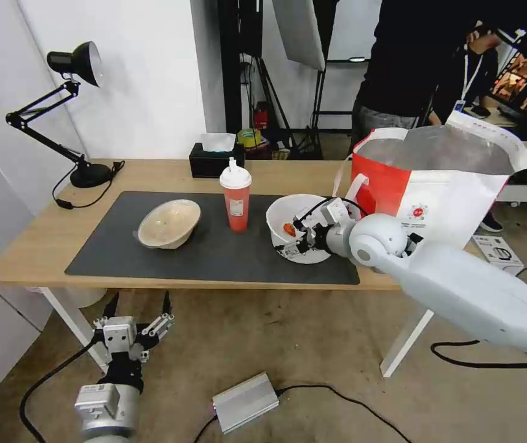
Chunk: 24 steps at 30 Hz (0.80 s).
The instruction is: Pick up the trash from the table and place it into the takeout bag.
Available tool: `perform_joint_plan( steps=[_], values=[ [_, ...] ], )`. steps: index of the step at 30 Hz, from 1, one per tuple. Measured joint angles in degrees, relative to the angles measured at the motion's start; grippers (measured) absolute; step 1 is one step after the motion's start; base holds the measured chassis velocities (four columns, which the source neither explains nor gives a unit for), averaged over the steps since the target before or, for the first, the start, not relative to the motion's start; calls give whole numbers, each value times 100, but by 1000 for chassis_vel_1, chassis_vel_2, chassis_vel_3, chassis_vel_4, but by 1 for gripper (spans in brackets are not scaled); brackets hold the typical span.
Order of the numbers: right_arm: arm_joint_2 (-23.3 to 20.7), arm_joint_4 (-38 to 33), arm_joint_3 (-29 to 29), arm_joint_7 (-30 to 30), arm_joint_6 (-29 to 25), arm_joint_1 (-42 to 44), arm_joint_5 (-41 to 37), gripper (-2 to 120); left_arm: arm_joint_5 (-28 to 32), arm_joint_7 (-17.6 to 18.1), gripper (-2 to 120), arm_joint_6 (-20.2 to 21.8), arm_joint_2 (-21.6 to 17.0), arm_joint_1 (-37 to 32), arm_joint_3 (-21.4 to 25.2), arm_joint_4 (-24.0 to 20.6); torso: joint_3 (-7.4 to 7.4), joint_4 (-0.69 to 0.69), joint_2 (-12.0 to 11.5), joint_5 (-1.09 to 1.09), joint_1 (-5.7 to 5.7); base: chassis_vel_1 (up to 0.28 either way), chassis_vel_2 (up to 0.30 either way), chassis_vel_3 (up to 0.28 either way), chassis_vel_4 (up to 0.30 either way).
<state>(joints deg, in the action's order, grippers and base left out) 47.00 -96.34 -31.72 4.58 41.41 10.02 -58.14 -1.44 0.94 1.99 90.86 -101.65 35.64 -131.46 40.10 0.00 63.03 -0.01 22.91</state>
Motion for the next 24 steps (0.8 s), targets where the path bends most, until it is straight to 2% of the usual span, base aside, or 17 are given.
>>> perform_joint_plan(
  steps=[18, 24],
  values=[
    [107, 100, -47, 18, -2, 16, 22, 92, 15, 6, 100, -10, -15, 26, 11, 40, 1, 1, -1, 0, 1, 0, 0, 0, 0],
    [112, 72, -69, 32, -2, 35, 31, 79, 15, 8, 100, -20, -14, 23, 20, 38, 0, 1, -1, 0, 1, 0, 0, 0, 0]
  ],
)
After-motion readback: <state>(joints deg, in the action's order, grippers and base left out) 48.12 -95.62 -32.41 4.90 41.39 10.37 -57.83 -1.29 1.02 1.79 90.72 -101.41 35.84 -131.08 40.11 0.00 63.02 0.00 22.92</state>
